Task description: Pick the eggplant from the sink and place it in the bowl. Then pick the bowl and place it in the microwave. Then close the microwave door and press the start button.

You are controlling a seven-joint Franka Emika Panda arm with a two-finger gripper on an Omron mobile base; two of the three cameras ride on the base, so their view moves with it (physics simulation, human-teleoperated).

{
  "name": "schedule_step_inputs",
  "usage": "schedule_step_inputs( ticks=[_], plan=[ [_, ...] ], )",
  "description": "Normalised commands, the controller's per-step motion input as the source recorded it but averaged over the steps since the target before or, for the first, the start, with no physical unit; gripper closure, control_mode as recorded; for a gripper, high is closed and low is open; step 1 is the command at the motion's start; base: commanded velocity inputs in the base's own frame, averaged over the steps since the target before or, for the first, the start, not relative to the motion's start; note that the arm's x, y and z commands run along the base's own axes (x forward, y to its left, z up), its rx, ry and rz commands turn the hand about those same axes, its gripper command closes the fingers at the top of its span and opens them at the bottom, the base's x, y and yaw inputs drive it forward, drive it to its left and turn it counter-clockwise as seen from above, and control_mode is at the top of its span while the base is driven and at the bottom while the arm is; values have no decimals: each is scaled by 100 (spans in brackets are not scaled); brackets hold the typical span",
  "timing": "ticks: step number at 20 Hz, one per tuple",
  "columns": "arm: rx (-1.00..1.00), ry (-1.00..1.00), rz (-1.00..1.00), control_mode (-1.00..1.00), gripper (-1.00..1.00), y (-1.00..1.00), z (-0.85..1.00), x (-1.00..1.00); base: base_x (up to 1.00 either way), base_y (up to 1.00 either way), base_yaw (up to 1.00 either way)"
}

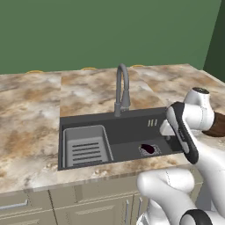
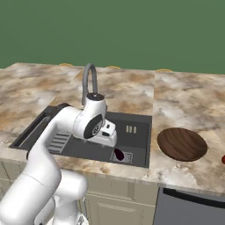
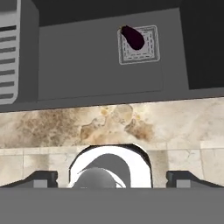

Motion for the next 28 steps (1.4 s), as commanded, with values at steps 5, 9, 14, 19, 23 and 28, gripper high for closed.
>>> schedule_step_inputs(
  ticks=[5, 9, 14, 19, 23, 28],
  plan=[
    [0, 3, 0, -100, -100, -9, -65, 51, 0, 0, 0],
    [0, 5, 1, -100, -100, 0, -42, 95, 0, 0, 0],
    [0, 4, 10, -100, -100, -5, -24, 92, 0, 0, 0],
    [0, 1, 18, -100, -100, -33, -35, 39, 0, 0, 0],
    [0, 3, 19, -100, -100, -35, -40, 23, 0, 0, 0],
    [0, 6, 10, -100, -100, -5, -43, 52, 0, 0, 0]
  ],
)
